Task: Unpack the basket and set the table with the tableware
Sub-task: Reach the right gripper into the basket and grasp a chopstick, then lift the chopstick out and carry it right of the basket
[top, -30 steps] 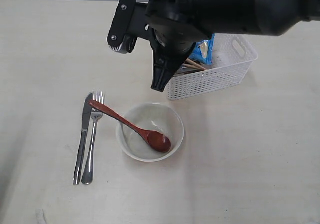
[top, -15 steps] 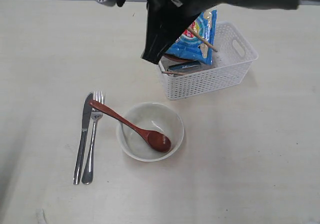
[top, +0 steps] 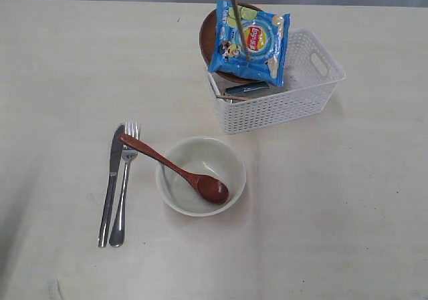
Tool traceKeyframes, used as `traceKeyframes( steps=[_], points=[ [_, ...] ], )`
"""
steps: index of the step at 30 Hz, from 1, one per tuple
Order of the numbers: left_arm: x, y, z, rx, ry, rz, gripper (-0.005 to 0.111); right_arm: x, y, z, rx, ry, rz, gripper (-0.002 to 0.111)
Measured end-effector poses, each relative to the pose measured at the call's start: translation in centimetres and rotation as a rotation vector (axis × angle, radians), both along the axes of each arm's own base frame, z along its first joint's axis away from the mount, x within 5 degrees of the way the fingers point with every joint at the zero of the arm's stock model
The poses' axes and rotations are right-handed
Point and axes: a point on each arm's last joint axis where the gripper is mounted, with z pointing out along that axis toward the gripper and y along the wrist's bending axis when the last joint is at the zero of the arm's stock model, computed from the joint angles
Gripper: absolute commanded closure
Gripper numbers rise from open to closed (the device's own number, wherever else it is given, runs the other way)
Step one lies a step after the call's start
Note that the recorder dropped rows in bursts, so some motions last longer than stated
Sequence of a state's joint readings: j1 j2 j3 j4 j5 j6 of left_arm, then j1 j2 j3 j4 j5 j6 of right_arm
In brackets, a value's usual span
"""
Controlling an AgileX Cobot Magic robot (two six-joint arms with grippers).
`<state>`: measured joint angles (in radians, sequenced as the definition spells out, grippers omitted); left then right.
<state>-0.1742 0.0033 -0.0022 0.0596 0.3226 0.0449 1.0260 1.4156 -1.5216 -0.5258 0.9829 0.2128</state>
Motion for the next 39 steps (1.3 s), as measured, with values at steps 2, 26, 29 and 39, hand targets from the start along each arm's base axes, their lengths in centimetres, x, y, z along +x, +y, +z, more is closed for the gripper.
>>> traceKeyframes(
  steps=[2, 26, 29, 39],
  points=[
    [0.0, 0.0, 0.0, 0.000, 0.000, 0.000, 0.107, -0.6, 0.0, 0.6, 0.045, 0.074, -0.002, 0.109],
    [0.0, 0.0, 0.0, 0.000, 0.000, 0.000, 0.107, 0.7, 5.3, -6.4, 0.211, 0.961, 0.070, 0.109],
    [0.0, 0.0, 0.0, 0.000, 0.000, 0.000, 0.107, 3.2, 5.1, -8.4, 0.205, 0.995, -0.005, 0.109],
    [0.0, 0.0, 0.0, 0.000, 0.000, 0.000, 0.107, 8.6, 4.2, -14.2, 0.174, 1.094, -0.184, 0.109]
  ],
)
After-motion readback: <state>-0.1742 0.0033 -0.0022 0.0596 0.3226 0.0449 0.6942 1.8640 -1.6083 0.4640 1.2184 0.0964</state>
